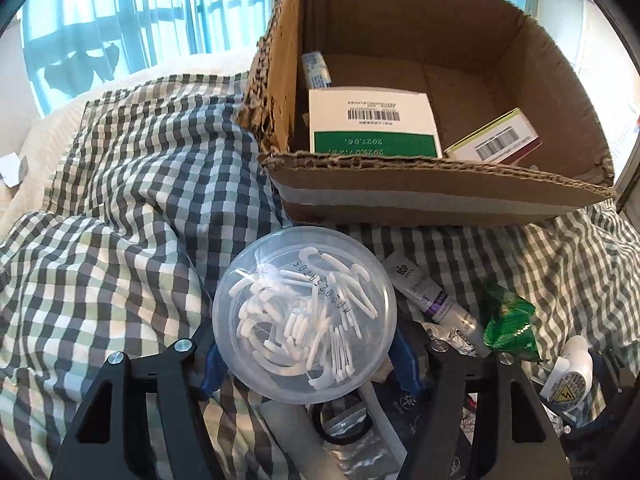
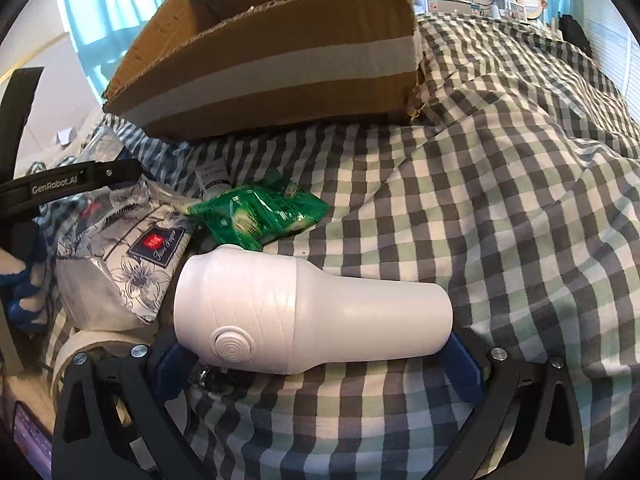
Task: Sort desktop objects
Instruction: 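Grasp the clear floss-pick container with the left tool while the right tool grasps the white bottle, then lift the container and white bottle and carry both over the cardboard box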
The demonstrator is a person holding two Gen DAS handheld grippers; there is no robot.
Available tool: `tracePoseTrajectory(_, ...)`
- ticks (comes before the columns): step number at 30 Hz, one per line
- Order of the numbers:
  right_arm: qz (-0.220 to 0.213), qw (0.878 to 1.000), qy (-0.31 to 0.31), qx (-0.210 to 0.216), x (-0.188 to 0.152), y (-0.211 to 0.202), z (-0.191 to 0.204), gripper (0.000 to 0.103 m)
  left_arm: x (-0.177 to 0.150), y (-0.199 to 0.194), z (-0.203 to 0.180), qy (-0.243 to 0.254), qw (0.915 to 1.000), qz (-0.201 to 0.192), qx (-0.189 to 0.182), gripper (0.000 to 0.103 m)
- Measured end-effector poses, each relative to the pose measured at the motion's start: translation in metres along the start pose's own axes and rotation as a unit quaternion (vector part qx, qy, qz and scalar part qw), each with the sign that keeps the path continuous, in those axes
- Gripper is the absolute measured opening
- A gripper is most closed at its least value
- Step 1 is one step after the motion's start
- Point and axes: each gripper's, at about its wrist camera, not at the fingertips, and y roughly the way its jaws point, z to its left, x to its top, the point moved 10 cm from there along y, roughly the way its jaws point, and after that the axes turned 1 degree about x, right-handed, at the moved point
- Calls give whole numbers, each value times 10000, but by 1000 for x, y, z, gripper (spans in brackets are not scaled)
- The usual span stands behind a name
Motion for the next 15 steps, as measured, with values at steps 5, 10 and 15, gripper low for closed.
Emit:
tracePoseTrajectory(5,-211,9998,44,-26,2,-15,-12,102,7,-21,-3,19,9996,-263,-108,68)
tracePoseTrajectory(10,-589,9981,-117,-159,12,-35,-9,102,18,-45,-2,5,9986,-517,-99,67)
tracePoseTrajectory(15,-924,9954,-192,-182,31,-54,-1,102,30,-66,-5,6,9969,-782,-91,65)
